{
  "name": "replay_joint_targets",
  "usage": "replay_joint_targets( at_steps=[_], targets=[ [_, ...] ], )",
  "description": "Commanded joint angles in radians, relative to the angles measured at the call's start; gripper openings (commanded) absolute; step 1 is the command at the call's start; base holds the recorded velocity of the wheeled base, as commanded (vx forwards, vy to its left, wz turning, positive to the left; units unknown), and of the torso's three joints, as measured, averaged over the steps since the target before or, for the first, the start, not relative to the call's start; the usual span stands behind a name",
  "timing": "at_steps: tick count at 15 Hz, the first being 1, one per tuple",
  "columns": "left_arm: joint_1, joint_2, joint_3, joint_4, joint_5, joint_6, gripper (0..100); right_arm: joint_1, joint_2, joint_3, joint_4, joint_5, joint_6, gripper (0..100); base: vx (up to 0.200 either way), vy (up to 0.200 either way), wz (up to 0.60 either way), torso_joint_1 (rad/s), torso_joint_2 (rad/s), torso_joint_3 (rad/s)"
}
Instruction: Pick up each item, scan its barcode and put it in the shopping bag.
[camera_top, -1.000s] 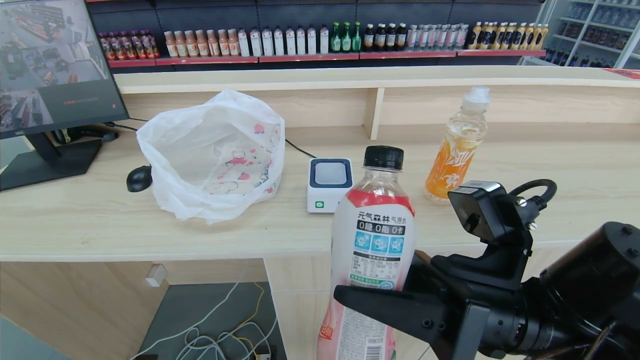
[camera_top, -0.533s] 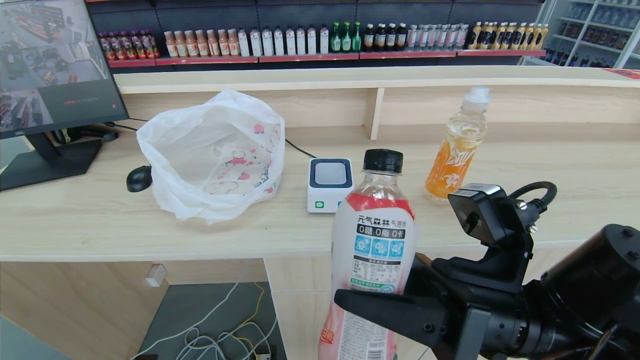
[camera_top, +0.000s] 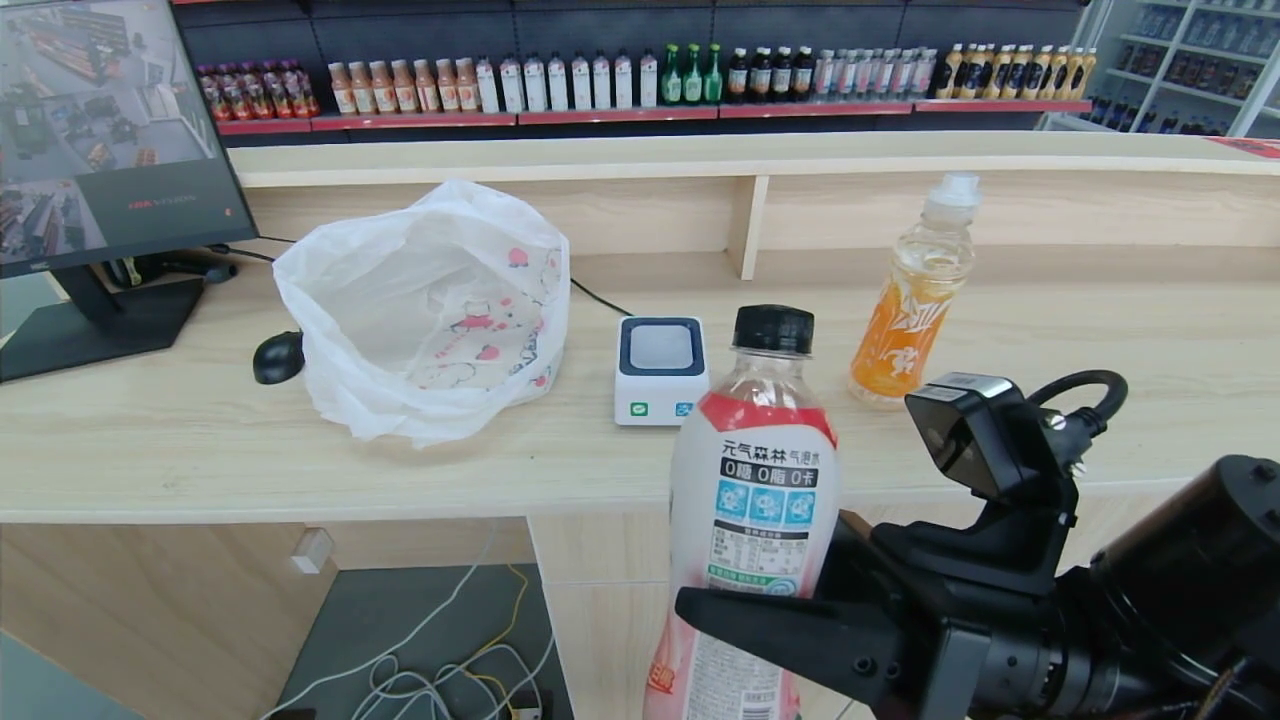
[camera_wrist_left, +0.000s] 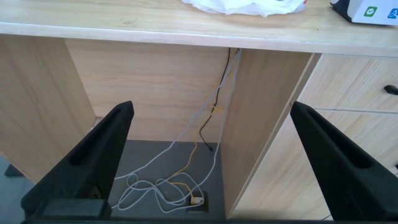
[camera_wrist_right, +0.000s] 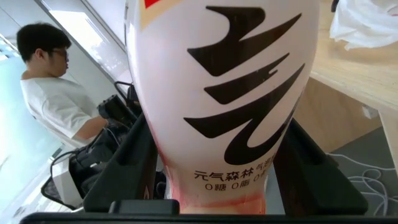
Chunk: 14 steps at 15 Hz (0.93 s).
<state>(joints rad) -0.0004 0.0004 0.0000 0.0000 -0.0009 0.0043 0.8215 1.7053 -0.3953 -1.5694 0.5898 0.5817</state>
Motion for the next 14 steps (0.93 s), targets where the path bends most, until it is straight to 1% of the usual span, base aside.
replay_joint_targets(
  at_steps=[1, 2, 4, 5, 8, 11, 13, 14],
  targets=[
    [-0.001, 0.0, 0.0, 0.0, -0.001, 0.0, 100, -0.001, -0.006, 0.004, -0.001, -0.001, -0.006, 0, 0.0, 0.0, 0.0, 0.0, 0.0, 0.0],
    [-0.001, 0.0, 0.0, 0.0, 0.001, 0.0, 100, -0.004, -0.006, 0.006, -0.001, -0.01, -0.033, 0, 0.0, 0.0, 0.0, 0.0, 0.0, 0.0],
    [0.0, 0.0, 0.0, 0.0, 0.001, 0.0, 100, -0.002, -0.003, 0.016, -0.001, -0.062, -0.075, 0, 0.0, 0.0, 0.0, 0.0, 0.0, 0.0],
    [-0.001, 0.0, 0.0, 0.0, -0.001, 0.0, 100, 0.001, -0.001, 0.035, -0.001, -0.14, -0.129, 0, 0.0, 0.0, 0.0, 0.0, 0.0, 0.0],
    [0.0, 0.0, 0.0, 0.0, -0.001, 0.0, 100, 0.007, 0.002, 0.038, -0.001, -0.265, -0.269, 0, 0.0, 0.0, 0.0, 0.0, 0.0, 0.0],
    [-0.001, 0.0, 0.0, 0.0, 0.001, 0.0, 100, 0.01, 0.022, 0.007, -0.001, -0.38, -0.422, 0, 0.0, 0.0, 0.0, 0.0, 0.0, 0.0],
    [0.0, 0.0, 0.0, 0.0, 0.001, 0.0, 100, 0.018, 0.025, -0.02, -0.001, -0.522, -0.474, 0, 0.0, 0.0, 0.0, 0.0, 0.0, 0.0],
    [0.0, 0.0, 0.0, 0.0, 0.001, 0.0, 100, 0.021, 0.025, -0.023, -0.001, -0.545, -0.49, 0, 0.0, 0.0, 0.0, 0.0, 0.0, 0.0]
  ],
)
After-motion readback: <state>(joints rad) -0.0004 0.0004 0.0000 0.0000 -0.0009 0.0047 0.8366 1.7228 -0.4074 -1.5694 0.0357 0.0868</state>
